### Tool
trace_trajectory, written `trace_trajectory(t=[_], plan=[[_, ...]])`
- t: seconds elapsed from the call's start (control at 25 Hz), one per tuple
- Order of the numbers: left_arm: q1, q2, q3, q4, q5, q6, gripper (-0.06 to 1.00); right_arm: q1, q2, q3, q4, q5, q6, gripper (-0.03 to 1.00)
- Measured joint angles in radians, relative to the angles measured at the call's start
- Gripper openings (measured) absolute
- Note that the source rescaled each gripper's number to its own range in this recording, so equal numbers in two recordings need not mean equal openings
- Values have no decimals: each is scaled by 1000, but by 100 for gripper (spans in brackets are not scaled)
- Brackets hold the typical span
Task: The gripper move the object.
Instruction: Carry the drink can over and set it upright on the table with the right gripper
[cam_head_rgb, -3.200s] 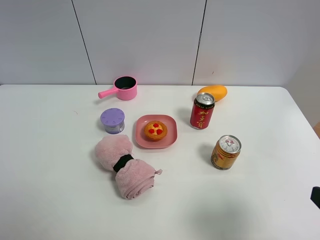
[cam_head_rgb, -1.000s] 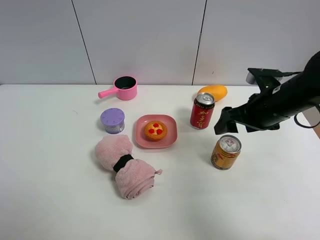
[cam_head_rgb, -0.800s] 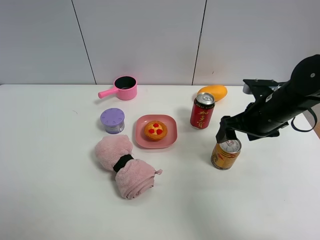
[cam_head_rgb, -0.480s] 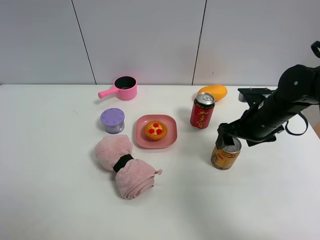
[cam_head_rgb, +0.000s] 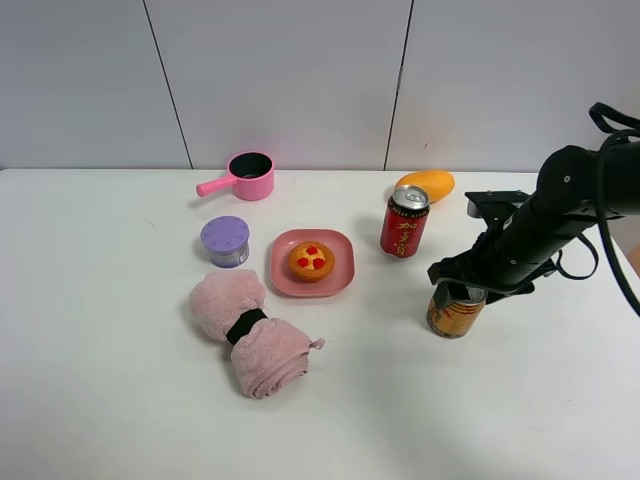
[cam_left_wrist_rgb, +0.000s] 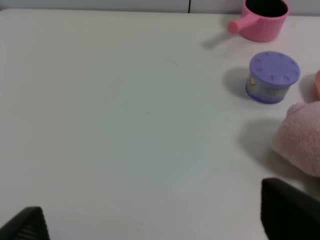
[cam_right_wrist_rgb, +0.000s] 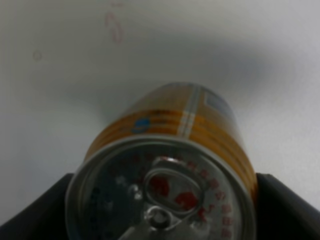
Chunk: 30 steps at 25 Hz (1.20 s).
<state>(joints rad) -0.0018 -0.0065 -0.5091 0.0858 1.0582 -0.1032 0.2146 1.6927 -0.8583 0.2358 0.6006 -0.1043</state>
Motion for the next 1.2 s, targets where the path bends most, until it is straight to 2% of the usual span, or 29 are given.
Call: trace_trajectory(t=[0.24,0.36,0.48,0.72,1.12,1.2], plan=[[0,0,0,0,0,0,100,0,-30,0,1,26,-26,5],[0,0,0,0,0,0,100,22,-116,-38,20,122,-42,5],[0,0,0,0,0,0,100,96,-192,-148,35,217,-42,4],[0,0,0,0,0,0,100,294,-142,-544,44,360,8,4],[0,0,0,0,0,0,100,545,361,-1239,4,603,55,4],[0,0,0,0,0,0,100,593,448,-1345,-8,621,48,4]])
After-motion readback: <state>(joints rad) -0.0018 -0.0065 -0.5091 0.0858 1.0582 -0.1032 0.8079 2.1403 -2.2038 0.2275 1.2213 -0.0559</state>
